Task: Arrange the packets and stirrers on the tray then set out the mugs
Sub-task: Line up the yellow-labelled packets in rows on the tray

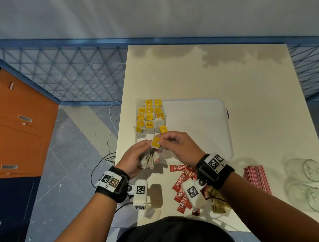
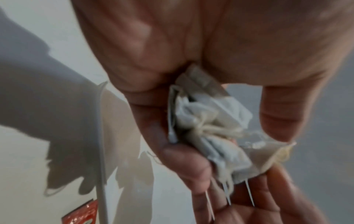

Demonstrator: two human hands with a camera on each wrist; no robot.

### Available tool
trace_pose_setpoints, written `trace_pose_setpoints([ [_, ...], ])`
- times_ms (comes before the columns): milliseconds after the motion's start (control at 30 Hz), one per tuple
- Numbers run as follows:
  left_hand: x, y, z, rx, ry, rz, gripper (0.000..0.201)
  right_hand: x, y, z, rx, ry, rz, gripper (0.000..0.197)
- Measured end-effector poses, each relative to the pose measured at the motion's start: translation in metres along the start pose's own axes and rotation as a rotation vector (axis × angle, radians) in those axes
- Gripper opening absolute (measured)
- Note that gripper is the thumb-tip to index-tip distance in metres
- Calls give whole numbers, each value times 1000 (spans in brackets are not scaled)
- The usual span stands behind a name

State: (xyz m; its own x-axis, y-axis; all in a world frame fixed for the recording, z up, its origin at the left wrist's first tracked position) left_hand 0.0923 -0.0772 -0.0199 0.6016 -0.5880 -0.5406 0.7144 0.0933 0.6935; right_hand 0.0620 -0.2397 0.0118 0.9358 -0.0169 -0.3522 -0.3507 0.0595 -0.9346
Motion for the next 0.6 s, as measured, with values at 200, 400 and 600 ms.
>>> trace_pose_setpoints([
  [200, 3, 6, -3, 194, 155, 60, 35, -1, 6, -7, -52, 174, 33, 13],
  [400, 5, 7, -12, 326, 248, 42, 2, -3, 18, -3, -86, 127, 109, 17],
  [600, 11, 6, -19, 438, 233, 48, 7, 4, 25, 1, -155, 41, 166, 20],
])
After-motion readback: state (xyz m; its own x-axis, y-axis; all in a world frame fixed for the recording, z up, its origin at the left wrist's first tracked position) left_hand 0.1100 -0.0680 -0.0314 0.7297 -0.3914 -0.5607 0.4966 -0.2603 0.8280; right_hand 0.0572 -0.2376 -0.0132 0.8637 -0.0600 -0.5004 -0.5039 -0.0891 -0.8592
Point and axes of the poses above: each hand's wrist, its own x-axis towards the middle knuckle, its own z-axis out of the palm, y = z × x, the point moved 5 cm from there along x, towards the middle knuckle, and after that the axes turned 1 degree about y, right-handed, at the moved point
